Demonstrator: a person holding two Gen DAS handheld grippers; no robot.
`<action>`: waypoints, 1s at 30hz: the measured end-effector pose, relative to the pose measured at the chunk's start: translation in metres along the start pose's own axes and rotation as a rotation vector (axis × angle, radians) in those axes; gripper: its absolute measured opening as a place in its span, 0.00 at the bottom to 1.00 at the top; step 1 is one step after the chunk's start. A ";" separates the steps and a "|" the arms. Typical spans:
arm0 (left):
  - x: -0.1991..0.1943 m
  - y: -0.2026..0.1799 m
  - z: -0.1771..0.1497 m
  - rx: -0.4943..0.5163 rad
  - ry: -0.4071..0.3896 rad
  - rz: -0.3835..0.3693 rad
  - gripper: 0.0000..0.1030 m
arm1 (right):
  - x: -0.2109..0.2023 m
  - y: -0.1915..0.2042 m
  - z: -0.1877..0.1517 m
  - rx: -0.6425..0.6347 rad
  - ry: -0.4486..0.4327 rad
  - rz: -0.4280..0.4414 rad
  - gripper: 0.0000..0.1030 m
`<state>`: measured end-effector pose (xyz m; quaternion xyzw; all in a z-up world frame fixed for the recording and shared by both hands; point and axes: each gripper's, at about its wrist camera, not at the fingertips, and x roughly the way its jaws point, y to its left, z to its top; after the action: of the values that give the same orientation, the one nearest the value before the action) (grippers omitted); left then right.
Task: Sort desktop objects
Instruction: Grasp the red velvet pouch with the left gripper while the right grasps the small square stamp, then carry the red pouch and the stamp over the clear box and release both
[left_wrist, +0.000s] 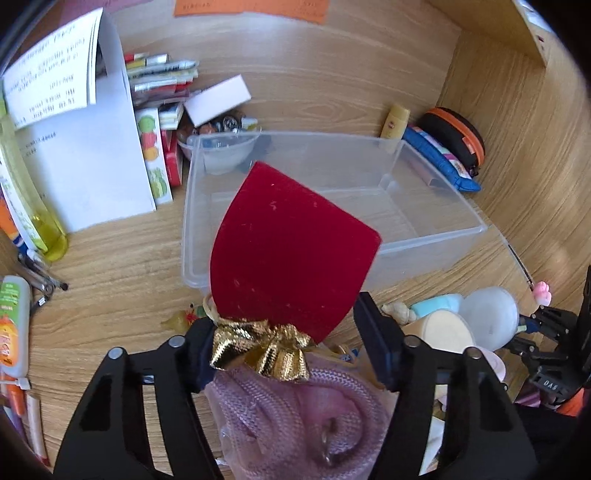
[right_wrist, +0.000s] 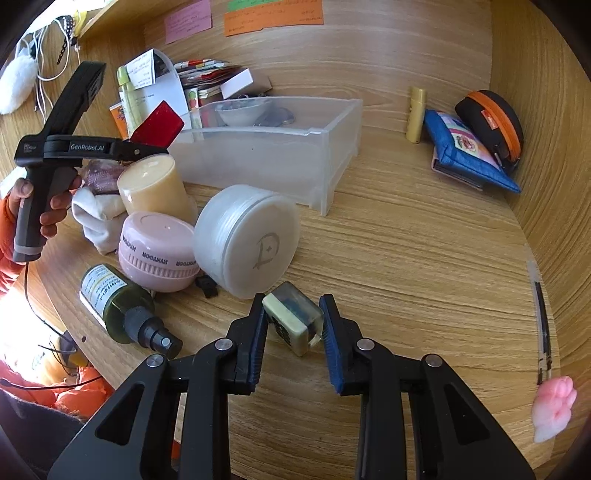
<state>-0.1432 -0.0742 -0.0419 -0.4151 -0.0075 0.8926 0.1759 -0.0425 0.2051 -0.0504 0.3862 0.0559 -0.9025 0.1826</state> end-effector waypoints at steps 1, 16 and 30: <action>-0.002 -0.002 0.000 0.009 -0.012 0.001 0.59 | -0.002 -0.002 0.001 0.006 -0.002 -0.007 0.25; -0.022 0.001 -0.006 0.001 -0.094 -0.010 0.30 | -0.028 -0.017 0.026 0.038 -0.071 -0.062 0.25; -0.056 0.000 -0.004 0.012 -0.189 0.031 0.30 | -0.027 -0.012 0.066 0.005 -0.105 -0.047 0.25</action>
<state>-0.1070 -0.0930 -0.0035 -0.3280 -0.0120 0.9304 0.1629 -0.0743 0.2076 0.0139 0.3375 0.0533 -0.9256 0.1629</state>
